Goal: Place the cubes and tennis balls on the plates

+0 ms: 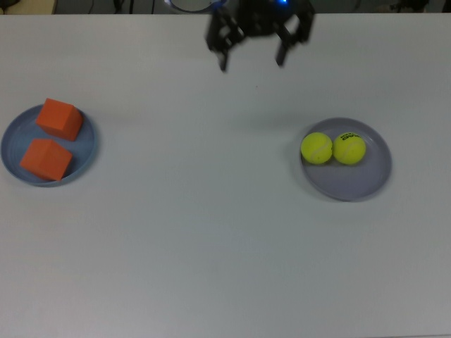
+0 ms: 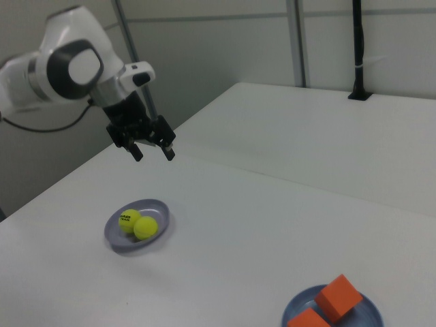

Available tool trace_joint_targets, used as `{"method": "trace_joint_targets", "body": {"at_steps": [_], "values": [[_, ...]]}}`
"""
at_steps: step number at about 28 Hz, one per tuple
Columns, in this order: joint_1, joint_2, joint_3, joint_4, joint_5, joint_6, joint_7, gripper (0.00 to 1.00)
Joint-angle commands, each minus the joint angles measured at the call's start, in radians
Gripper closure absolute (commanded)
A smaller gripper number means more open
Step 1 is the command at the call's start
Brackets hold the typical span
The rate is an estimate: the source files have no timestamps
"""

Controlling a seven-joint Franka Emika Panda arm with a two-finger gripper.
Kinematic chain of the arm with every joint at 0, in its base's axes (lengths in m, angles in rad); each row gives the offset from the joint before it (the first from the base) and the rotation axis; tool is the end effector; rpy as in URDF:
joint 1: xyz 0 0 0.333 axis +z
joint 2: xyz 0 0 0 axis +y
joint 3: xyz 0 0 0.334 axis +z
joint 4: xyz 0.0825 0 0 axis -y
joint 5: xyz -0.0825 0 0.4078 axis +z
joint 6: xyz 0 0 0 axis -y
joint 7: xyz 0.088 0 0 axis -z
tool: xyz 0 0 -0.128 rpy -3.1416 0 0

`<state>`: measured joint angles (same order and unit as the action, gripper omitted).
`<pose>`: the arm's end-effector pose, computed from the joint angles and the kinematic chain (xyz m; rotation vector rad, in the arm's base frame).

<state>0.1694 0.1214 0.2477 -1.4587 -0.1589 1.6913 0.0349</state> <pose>0.5887 0.2302 0.6189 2.9769 0.5861 0.2139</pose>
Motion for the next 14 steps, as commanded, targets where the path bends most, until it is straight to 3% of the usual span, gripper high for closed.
{"method": "trace_joint_targets", "body": {"at_steps": [1, 5, 14], "values": [[-0.071, -0.012, -0.022, 0.07, 0.083, -0.163, -0.03, 0.01], [-0.116, -0.034, -0.053, 0.08, 0.139, -0.217, -0.015, 0.02], [-0.157, -0.068, -0.076, 0.08, 0.125, -0.257, -0.02, 0.0]]}}
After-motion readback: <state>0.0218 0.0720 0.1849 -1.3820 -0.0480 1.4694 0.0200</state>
